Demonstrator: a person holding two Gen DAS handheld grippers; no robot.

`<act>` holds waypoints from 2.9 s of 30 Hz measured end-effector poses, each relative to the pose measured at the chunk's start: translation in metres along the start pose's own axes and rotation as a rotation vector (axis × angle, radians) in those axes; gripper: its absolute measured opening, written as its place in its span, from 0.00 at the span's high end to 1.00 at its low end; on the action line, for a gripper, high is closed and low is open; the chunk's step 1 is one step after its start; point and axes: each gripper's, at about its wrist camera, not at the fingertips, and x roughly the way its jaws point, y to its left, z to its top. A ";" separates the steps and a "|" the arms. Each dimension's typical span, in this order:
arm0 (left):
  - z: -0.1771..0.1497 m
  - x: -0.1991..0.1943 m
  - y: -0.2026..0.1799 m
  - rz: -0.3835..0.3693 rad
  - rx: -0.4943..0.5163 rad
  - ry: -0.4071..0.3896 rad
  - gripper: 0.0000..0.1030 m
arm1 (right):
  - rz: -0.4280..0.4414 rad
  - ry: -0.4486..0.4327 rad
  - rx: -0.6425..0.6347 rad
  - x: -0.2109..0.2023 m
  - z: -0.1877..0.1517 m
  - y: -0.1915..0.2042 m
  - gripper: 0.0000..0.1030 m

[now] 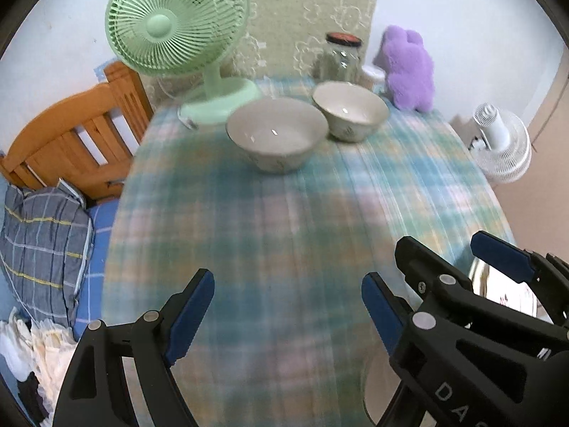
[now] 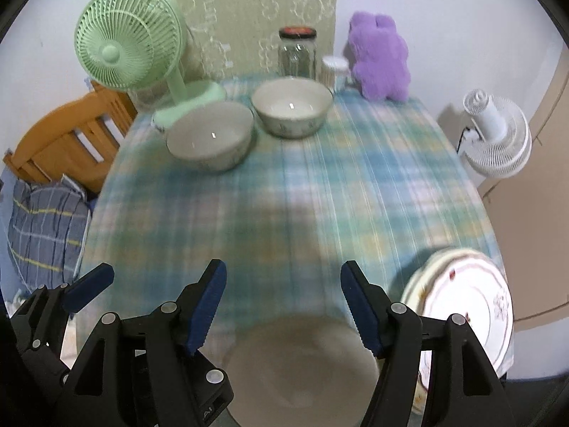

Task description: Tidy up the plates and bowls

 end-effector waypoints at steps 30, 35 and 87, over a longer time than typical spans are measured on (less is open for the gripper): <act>0.119 0.092 0.023 0.226 -0.135 -0.029 0.34 | 0.180 -0.014 -0.128 0.115 0.145 0.024 0.40; 0.125 0.115 0.027 0.214 -0.135 0.007 0.40 | 0.177 0.025 -0.122 0.138 0.153 0.027 0.52; 0.075 0.126 0.022 0.190 -0.149 0.116 0.74 | 0.096 0.115 -0.192 0.149 0.106 0.025 0.84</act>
